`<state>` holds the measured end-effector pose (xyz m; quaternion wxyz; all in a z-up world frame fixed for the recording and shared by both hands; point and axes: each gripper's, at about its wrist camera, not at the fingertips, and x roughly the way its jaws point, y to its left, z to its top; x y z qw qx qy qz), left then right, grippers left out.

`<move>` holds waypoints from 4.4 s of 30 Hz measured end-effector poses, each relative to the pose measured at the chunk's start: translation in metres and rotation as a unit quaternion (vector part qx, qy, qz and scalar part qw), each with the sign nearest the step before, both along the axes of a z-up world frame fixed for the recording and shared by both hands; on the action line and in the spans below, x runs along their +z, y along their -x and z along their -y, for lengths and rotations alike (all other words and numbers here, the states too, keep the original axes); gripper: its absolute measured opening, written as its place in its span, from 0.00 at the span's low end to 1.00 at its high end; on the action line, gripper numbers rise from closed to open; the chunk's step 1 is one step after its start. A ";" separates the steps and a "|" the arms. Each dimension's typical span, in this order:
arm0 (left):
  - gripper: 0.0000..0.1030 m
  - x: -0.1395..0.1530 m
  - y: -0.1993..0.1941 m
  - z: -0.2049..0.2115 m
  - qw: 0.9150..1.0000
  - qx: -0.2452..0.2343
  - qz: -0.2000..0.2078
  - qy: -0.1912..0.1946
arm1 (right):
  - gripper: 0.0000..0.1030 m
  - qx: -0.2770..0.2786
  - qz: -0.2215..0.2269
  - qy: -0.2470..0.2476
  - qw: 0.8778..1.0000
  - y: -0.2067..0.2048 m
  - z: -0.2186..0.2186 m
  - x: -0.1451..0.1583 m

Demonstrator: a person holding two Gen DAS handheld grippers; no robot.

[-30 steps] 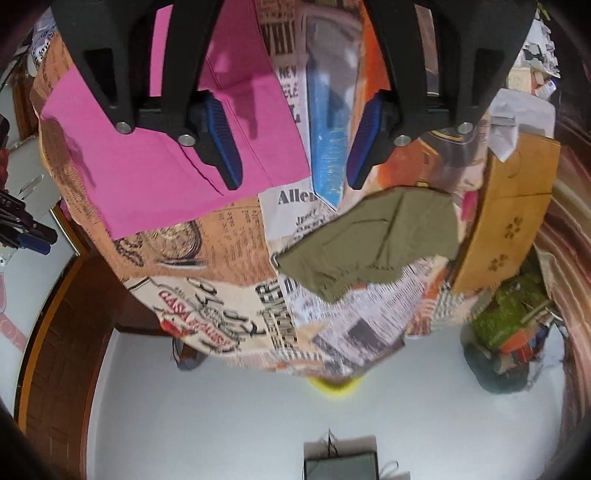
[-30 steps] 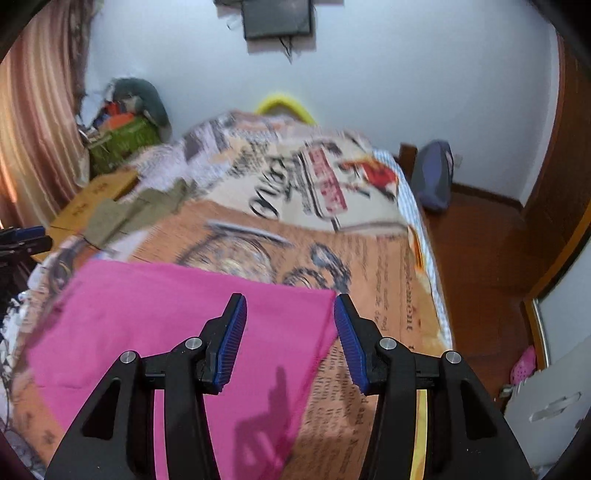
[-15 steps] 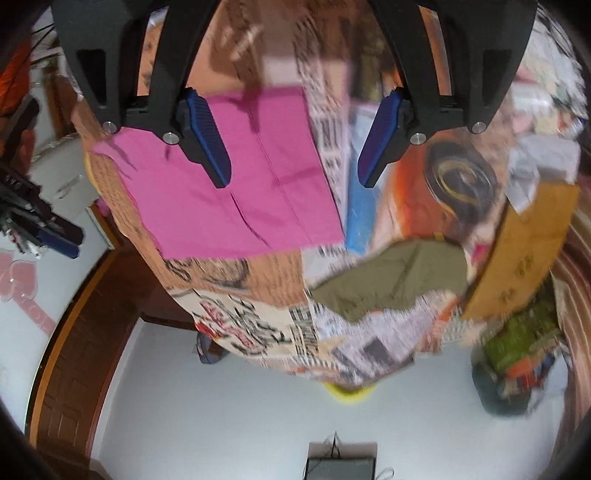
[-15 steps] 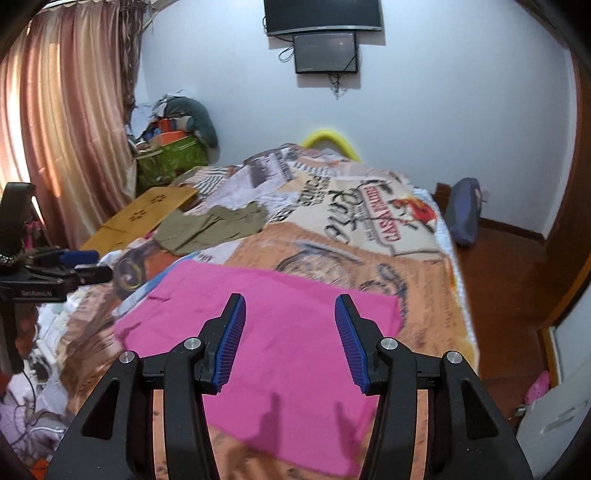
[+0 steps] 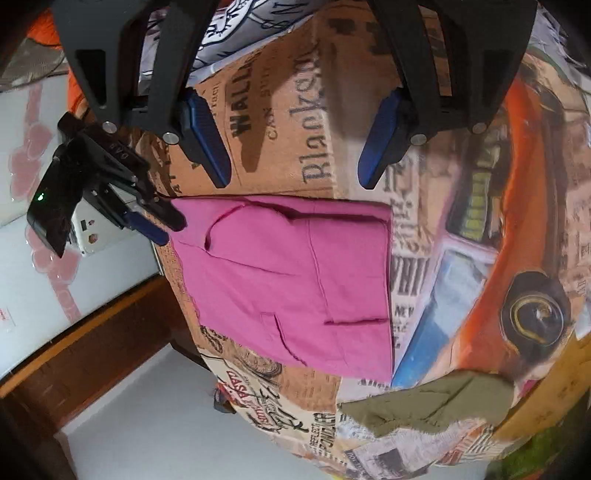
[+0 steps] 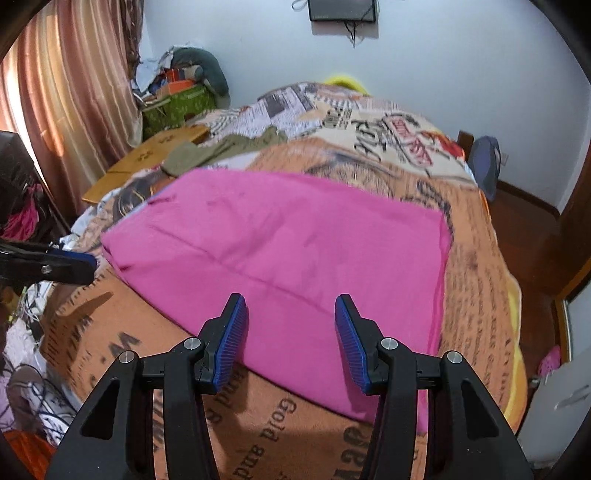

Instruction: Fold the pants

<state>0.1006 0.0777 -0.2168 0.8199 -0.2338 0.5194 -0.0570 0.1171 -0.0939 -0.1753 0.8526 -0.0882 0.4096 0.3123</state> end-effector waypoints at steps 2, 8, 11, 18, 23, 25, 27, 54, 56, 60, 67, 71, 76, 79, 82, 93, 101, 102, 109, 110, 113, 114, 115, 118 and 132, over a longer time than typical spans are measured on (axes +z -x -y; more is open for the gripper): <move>0.69 -0.001 -0.001 0.005 1.000 -0.002 0.003 -0.010 | 0.46 -0.003 -0.004 -0.011 1.000 0.001 0.003 -0.002; 0.71 -0.013 -0.011 -0.004 0.998 0.032 -0.005 0.055 | 0.46 -0.003 -0.023 -0.028 0.999 0.001 0.006 -0.007; 0.74 -0.019 -0.017 -0.010 0.995 0.052 -0.004 0.084 | 0.46 -0.002 -0.022 -0.030 0.999 0.004 0.006 -0.009; 0.74 -0.021 -0.031 -0.010 0.993 0.084 0.004 0.078 | 0.46 0.003 -0.026 -0.036 0.999 0.002 0.007 -0.010; 0.43 -0.017 -0.049 -0.002 0.997 0.080 0.003 -0.010 | 0.46 0.005 -0.028 -0.040 0.999 0.000 0.008 -0.010; 0.31 -0.016 -0.054 -0.002 0.997 0.078 0.006 -0.024 | 0.46 0.005 -0.030 -0.040 0.999 -0.001 0.009 -0.010; 0.27 -0.014 -0.056 -0.001 0.996 0.078 0.011 -0.033 | 0.47 0.003 -0.033 -0.040 0.999 -0.001 0.009 -0.009; 0.19 0.073 0.015 0.028 0.941 0.020 0.187 -0.283 | 0.47 0.133 -0.076 -0.043 0.987 0.014 -0.097 0.000; 0.19 0.077 0.010 0.036 0.936 0.010 0.195 -0.292 | 0.47 0.125 -0.073 -0.046 0.988 0.013 -0.090 0.002; 0.19 0.085 0.003 0.046 0.933 -0.007 0.205 -0.296 | 0.47 0.092 -0.045 -0.054 0.993 0.012 -0.065 0.014; 0.19 0.091 -0.010 0.070 0.927 -0.040 0.213 -0.307 | 0.47 0.017 -0.034 -0.045 0.998 0.003 -0.009 0.013; 0.19 0.092 -0.017 0.086 0.926 -0.057 0.216 -0.304 | 0.47 0.016 -0.054 -0.049 0.997 0.007 -0.003 -0.006; 0.19 0.092 -0.028 0.107 0.929 -0.083 0.217 -0.289 | 0.47 0.012 -0.056 -0.063 0.996 0.006 -0.002 -0.008; 0.19 0.092 -0.035 0.117 0.934 -0.095 0.215 -0.268 | 0.48 0.017 -0.050 -0.063 0.997 0.007 -0.001 -0.007; 0.18 0.091 -0.039 0.125 0.939 -0.101 0.212 -0.253 | 0.48 0.003 -0.040 -0.076 0.996 0.005 0.012 -0.002; 0.16 0.077 -0.063 0.135 0.953 -0.113 0.186 -0.211 | 0.48 -0.080 -0.044 -0.044 0.995 -0.012 0.073 -0.017; 0.16 0.057 -0.078 0.157 0.955 -0.139 0.157 -0.210 | 0.48 -0.074 -0.050 -0.040 0.995 -0.010 0.073 -0.027; 0.16 0.054 -0.080 0.160 0.955 -0.142 0.153 -0.210 | 0.48 -0.074 -0.051 -0.042 0.995 -0.010 0.073 -0.027; 0.16 0.029 -0.095 0.171 0.962 -0.159 0.111 -0.192 | 0.48 -0.074 -0.055 -0.049 0.994 -0.009 0.075 -0.029; 0.16 0.026 -0.096 0.172 0.963 -0.162 0.106 -0.189 | 0.48 -0.074 -0.055 -0.049 0.995 -0.009 0.076 -0.029; 0.18 0.020 -0.097 0.176 0.963 -0.167 0.095 -0.187 | 0.48 -0.073 -0.055 -0.049 0.995 -0.007 0.076 -0.029; 0.21 0.019 -0.097 0.177 0.963 -0.170 0.092 -0.189 | 0.48 -0.073 -0.056 -0.050 0.995 -0.007 0.076 -0.029; 0.28 0.017 -0.096 0.179 0.962 -0.174 0.090 -0.189 | 0.48 -0.073 -0.056 -0.050 0.995 -0.007 0.076 -0.029; 0.52 0.016 -0.094 0.182 0.963 -0.179 0.086 -0.179 | 0.48 -0.073 -0.054 -0.048 0.995 -0.006 0.076 -0.028; 0.63 0.072 -0.087 0.136 0.954 -0.129 0.154 -0.222 | 0.48 -0.088 -0.036 -0.054 0.994 -0.001 0.085 -0.004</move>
